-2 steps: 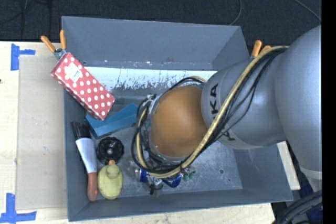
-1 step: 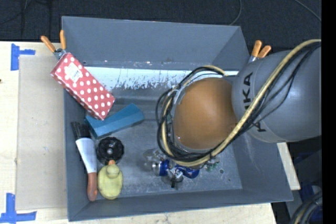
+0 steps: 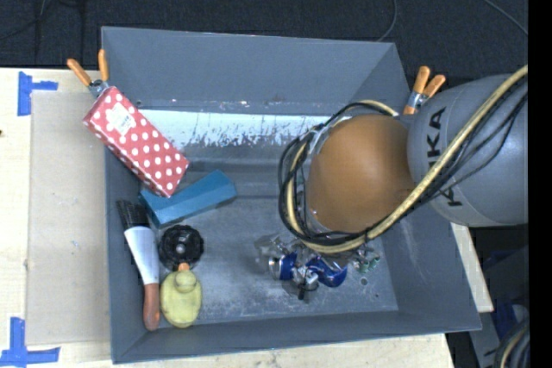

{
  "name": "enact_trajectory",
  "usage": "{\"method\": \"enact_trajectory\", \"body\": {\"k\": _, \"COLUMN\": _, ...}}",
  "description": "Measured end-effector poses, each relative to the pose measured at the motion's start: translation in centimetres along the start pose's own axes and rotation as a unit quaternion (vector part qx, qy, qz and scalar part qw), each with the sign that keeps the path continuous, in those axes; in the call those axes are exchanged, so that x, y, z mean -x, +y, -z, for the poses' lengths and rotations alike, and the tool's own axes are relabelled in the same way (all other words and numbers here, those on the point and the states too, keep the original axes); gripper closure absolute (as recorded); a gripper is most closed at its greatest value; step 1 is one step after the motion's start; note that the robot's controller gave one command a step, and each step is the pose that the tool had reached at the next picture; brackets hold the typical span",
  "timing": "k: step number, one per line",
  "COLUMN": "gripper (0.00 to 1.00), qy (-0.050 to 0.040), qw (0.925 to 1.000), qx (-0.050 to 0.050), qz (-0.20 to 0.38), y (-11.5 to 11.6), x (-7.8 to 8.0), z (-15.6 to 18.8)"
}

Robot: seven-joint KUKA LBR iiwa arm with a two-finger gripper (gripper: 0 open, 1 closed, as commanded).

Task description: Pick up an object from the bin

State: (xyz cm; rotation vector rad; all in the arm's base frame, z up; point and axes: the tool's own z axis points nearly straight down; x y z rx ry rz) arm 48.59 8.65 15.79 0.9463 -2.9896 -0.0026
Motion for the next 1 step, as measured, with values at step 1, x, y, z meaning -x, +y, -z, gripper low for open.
{"method": "enact_trajectory", "body": {"k": 1, "gripper": 1.00, "qy": 0.0007, "qw": 0.9980, "qx": 0.002, "qz": -0.063, "y": 0.81, "x": 0.36, "z": 5.70}}
